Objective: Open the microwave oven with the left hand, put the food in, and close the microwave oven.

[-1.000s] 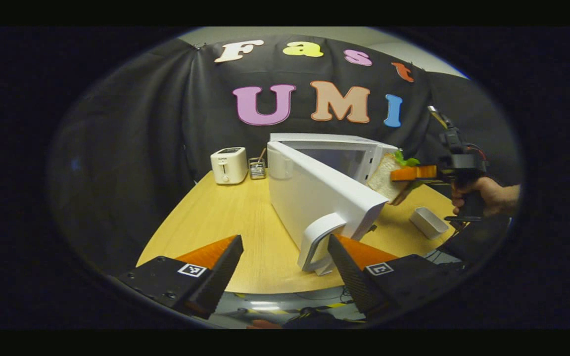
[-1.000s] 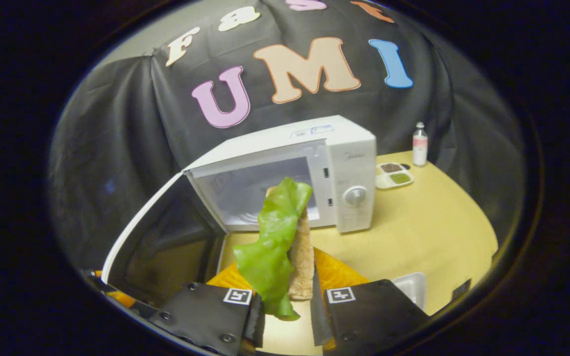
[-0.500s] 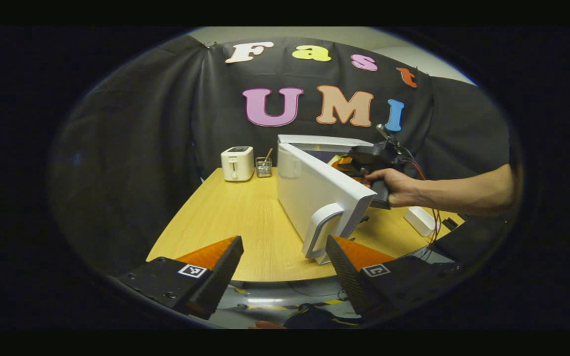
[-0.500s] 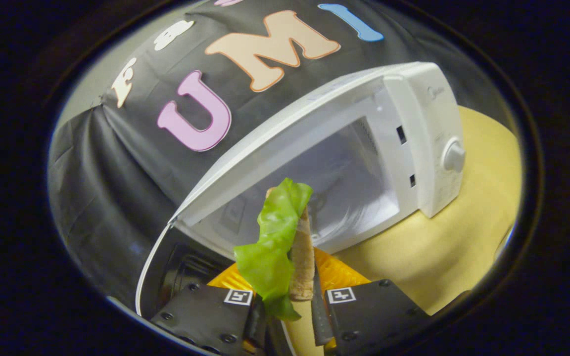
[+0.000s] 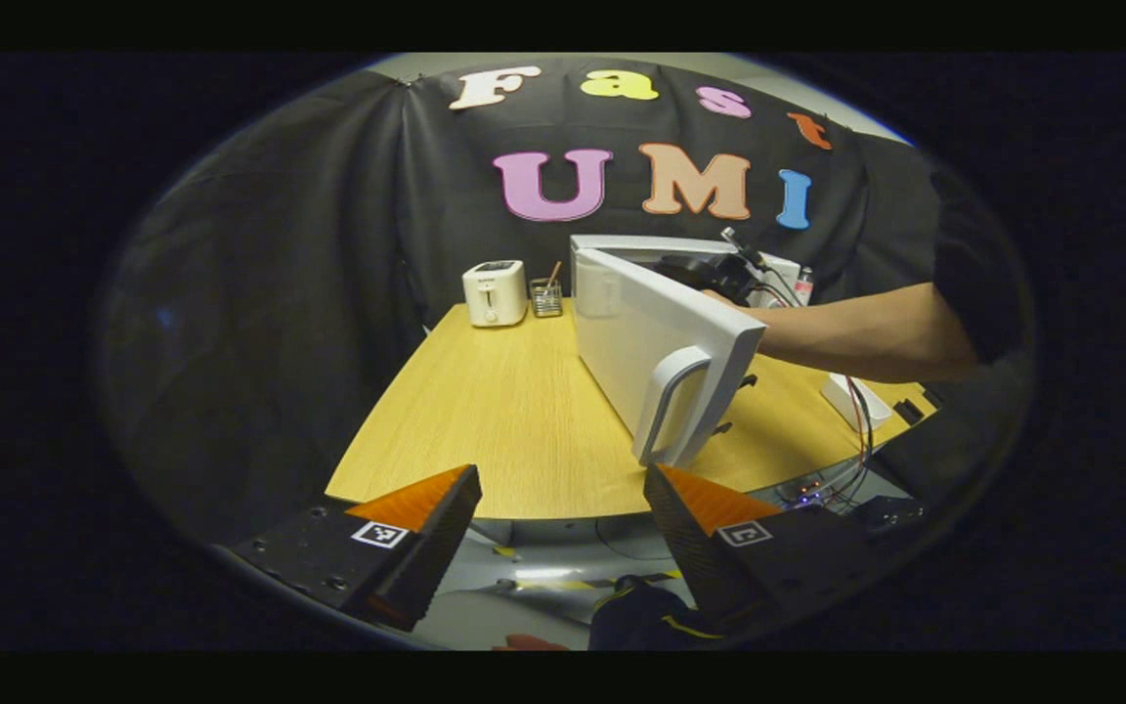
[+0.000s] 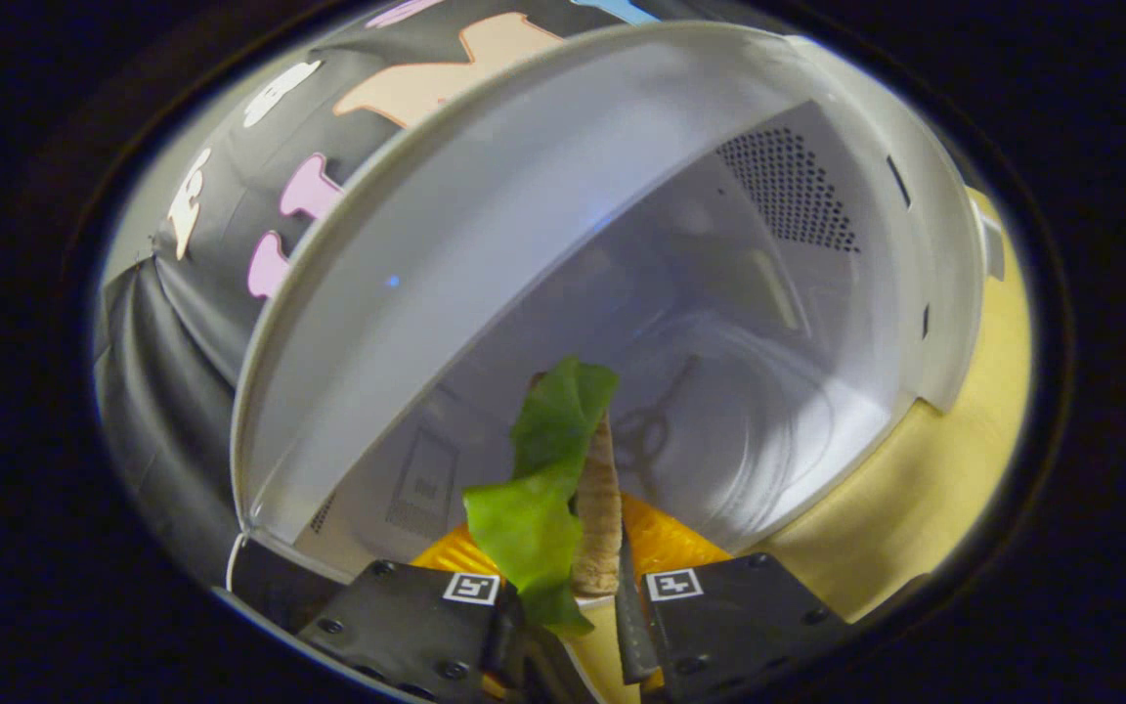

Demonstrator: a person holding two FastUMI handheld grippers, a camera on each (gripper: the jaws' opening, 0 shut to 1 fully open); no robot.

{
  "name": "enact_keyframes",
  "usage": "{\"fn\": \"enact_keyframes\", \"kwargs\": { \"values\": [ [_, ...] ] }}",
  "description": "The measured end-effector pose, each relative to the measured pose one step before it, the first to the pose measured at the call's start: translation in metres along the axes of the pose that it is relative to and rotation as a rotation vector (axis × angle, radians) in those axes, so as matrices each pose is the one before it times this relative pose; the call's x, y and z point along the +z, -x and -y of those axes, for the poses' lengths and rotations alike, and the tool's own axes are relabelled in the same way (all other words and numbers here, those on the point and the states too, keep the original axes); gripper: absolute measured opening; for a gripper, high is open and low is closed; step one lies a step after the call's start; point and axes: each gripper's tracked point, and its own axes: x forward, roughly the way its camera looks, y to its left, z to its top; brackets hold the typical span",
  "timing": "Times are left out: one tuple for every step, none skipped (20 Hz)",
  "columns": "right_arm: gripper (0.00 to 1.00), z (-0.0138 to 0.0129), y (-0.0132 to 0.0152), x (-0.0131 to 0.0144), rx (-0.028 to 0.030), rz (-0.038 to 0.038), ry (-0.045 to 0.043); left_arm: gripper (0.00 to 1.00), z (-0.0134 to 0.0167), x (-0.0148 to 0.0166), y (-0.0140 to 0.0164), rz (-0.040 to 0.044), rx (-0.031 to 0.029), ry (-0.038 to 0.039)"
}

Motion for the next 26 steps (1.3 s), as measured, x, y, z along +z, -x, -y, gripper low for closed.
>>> {"fn": "enact_keyframes", "kwargs": {
  "values": [
    [0.40,-0.00136,-0.00626,0.00104,-0.00552,0.01258,0.00441,0.98,-0.00291,-0.00072,0.00001,-0.00268,0.00602,0.00000],
    [0.40,-0.00178,-0.00594,0.00208,0.00403,0.01024,-0.00552,0.98,-0.00135,0.00124,0.00108,-0.00196,0.00609,0.00107],
    [0.40,-0.00053,-0.00239,0.00164,-0.00193,0.01235,-0.00684,0.98,-0.00153,0.00022,-0.00060,-0.00027,0.00578,0.00239],
    [0.40,0.00123,-0.00540,0.00186,-0.00282,0.01298,0.00470,0.98,-0.00154,0.00209,-0.00058,-0.00059,0.00384,0.00551],
    [0.40,0.00167,0.00059,0.00080,-0.00981,0.01006,0.01976,0.98,0.00062,0.00125,-0.00051,0.00107,-0.00025,0.00732],
    [0.46,0.00095,-0.00051,0.00103,-0.00613,0.01068,0.03609,0.98,0.00046,0.00070,-0.00141,-0.00082,-0.00030,0.00492],
    [0.53,0.00066,-0.00049,0.00253,-0.00880,0.01983,0.05183,0.98,-0.00031,0.00078,-0.00074,-0.00346,0.00126,0.00110],
    [0.60,0.00384,-0.00042,0.00339,-0.02181,0.02651,0.06389,0.99,0.00012,0.00056,-0.00174,0.00159,-0.00120,0.00061],
    [0.66,0.00424,-0.00072,-0.00084,-0.01772,0.01346,0.06986,0.98,0.00052,0.00169,-0.00132,0.00122,-0.00365,-0.00078],
    [0.73,0.00156,-0.00061,-0.00230,-0.01292,-0.00259,0.06353,0.98,0.00031,0.00289,-0.00023,0.00468,-0.00285,-0.00201],
    [0.80,0.00470,-0.00192,-0.00553,-0.01569,-0.01811,0.06147,0.98,-0.00020,0.00176,-0.00177,0.00551,-0.00467,-0.00135],
    [0.87,0.00802,-0.00278,-0.00396,-0.02593,-0.00664,0.05724,0.98,0.00091,0.00037,-0.00107,-0.00225,-0.00752,-0.00030],
    [0.93,0.00144,0.00266,0.00521,-0.00143,0.02613,0.03657,0.99,-0.00017,0.00008,-0.00086,-0.00045,0.00086,0.00131],
    [1.00,0.00188,0.00131,0.00613,-0.00706,0.02971,0.03394,0.98,-0.00144,0.00072,-0.00023,0.00047,0.00092,0.00172],
    [0.96,0.00326,-0.00077,0.00455,-0.01236,0.01872,0.04567,0.98,-0.00081,0.00119,0.00078,0.00036,0.00249,0.00086],
    [1.00,0.00266,-0.00027,0.00246,0.00026,0.00587,0.03718,0.98,-0.00011,0.00281,0.00009,0.00611,0.00076,0.00279],
    [1.00,-0.00008,-0.00126,0.00246,0.00277,0.00951,0.02928,0.97,0.00035,0.00031,-0.00064,0.00018,-0.00044,0.00214],
    [0.96,0.00287,0.00081,0.00309,-0.00141,0.00843,0.02832,0.98,0.00002,0.00052,-0.00008,0.00076,-0.00194,-0.00076],
    [0.96,0.00507,0.00104,0.00633,-0.01149,0.02128,0.02433,0.98,0.00060,-0.00044,0.00072,0.00039,-0.00162,-0.00348],
    [0.96,0.00298,0.00083,0.00688,0.00550,0.01493,-0.00070,0.98,0.00069,0.00066,0.00009,0.00124,-0.00184,-0.00361],
    [1.00,-0.00161,-0.00144,0.00408,0.01825,0.00460,-0.02614,0.97,0.00053,0.00028,-0.00035,0.00174,-0.00263,-0.00239],
    [0.98,-0.00058,-0.00116,0.00288,0.01488,-0.00914,-0.03288,0.98,0.00094,-0.00041,0.00001,-0.00047,-0.00348,0.00062],
    [0.95,0.00340,0.00063,0.00399,-0.00183,-0.00309,-0.01959,0.98,0.00095,0.00033,0.00016,-0.00142,-0.00648,0.00348],
    [0.93,0.00363,0.00148,0.00579,-0.00375,0.01071,-0.00387,0.98,0.00091,-0.00038,0.00020,-0.00115,-0.00393,0.00361],
    [0.94,0.00001,0.00316,0.00543,0.00761,0.01513,0.00772,0.98,0.00033,-0.00159,-0.00134,0.00170,-0.00127,0.00413],
    [0.96,-0.00054,0.00374,0.00395,0.00850,0.01321,0.01439,0.98,0.00028,0.00140,-0.00045,0.00323,-0.00230,0.00471]
  ]
}}
